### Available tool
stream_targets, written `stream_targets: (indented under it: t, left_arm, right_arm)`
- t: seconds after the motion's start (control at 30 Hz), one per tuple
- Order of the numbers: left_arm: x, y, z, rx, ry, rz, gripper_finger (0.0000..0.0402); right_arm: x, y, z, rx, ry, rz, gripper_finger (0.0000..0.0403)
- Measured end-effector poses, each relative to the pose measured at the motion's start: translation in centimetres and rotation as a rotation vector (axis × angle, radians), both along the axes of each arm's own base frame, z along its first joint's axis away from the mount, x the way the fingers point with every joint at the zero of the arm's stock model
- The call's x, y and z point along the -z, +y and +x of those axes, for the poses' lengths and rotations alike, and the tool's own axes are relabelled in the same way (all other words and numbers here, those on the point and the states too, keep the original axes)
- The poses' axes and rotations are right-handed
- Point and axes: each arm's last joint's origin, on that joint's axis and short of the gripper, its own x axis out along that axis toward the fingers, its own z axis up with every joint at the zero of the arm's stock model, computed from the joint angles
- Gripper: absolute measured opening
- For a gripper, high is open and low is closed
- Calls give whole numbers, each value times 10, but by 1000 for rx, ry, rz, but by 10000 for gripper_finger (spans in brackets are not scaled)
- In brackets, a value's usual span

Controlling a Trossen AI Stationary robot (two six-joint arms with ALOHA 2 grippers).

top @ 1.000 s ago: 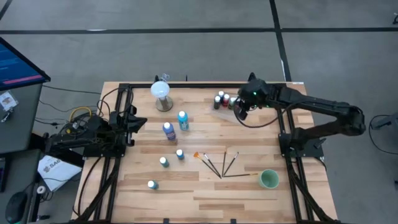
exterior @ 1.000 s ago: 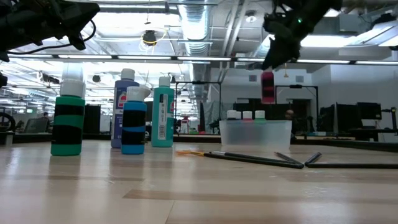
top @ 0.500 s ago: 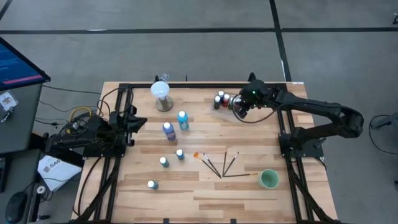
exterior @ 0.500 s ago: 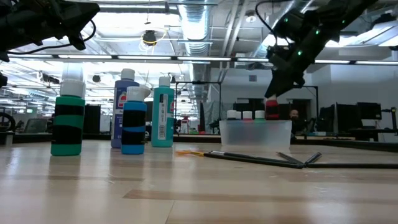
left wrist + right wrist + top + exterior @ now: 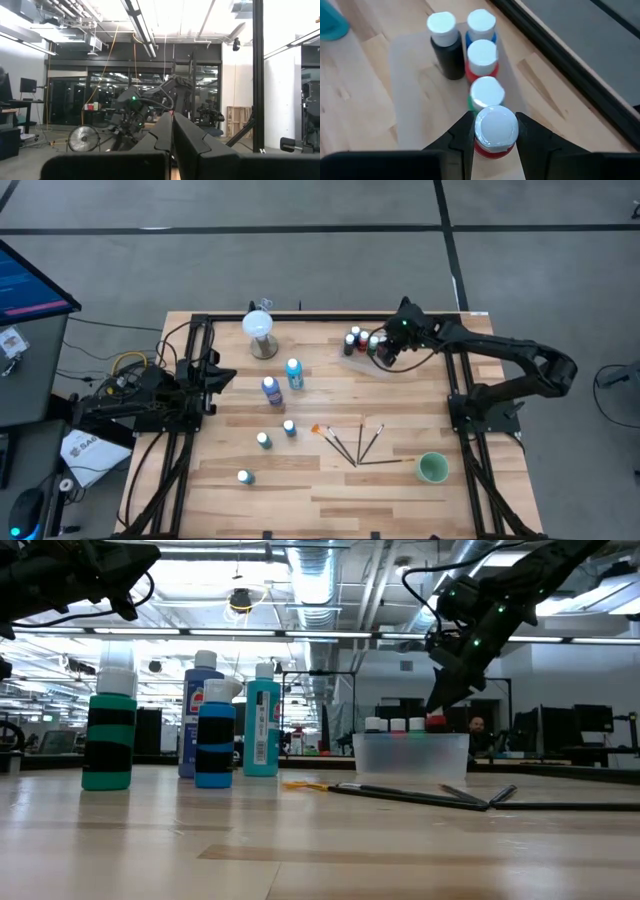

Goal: Pick & Place Paint Supplies
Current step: Put the small dark red paint bottle into the transparent bin

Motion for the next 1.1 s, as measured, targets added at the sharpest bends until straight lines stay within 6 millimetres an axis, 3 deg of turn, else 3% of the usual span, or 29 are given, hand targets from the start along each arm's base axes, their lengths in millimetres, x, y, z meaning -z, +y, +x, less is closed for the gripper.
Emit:
stream_targets:
  t: [0.93,1.1]
  left_arm:
    - [0,0,0,0,0,0,2]
    - [0,0,0,0,0,0,2]
  right_arm:
    - [-2,-12,-4,-22,-29,-30,106]
    - [13,-9,-9,-16,-30,-26,106]
